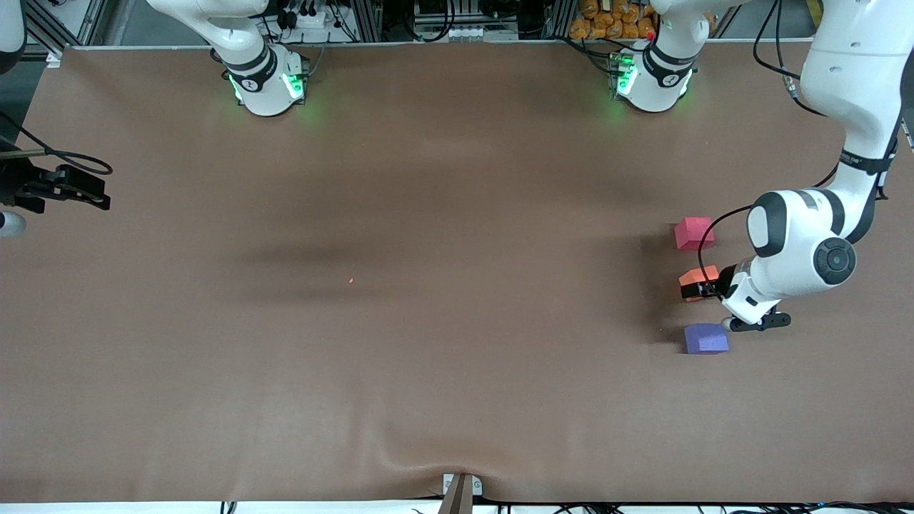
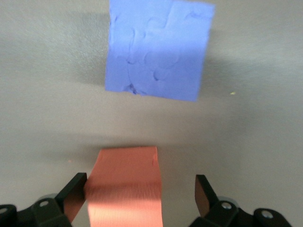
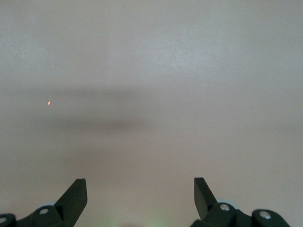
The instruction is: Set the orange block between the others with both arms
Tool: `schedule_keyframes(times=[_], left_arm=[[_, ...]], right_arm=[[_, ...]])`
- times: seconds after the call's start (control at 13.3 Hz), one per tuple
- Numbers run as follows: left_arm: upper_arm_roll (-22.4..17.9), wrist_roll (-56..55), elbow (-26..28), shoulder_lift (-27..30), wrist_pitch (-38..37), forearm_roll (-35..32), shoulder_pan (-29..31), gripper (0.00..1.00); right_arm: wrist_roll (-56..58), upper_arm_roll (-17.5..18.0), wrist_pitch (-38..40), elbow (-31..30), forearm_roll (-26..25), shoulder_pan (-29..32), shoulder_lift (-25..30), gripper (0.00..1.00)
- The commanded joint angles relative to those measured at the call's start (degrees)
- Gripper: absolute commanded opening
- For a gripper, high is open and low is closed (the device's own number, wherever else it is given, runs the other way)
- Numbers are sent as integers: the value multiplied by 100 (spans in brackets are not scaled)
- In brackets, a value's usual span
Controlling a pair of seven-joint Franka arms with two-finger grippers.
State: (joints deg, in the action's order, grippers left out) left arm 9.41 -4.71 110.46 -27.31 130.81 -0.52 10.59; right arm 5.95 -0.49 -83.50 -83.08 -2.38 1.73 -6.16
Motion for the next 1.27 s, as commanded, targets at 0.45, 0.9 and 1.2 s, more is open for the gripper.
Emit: schedule_keyframes(times=[0.45, 0.9, 1.2], left_arm=[[184, 40, -1481, 1359, -2302, 26, 13, 100], [201, -21, -2337, 2727, -4464, 113, -12, 100], [342, -30, -2363, 3065, -4740, 333, -21, 100]], right_arm=[[11, 22, 89, 55, 88, -6, 36, 100], [11, 31, 290, 151, 97, -147, 71, 100], [11, 14, 528, 442, 97, -138, 63, 100]])
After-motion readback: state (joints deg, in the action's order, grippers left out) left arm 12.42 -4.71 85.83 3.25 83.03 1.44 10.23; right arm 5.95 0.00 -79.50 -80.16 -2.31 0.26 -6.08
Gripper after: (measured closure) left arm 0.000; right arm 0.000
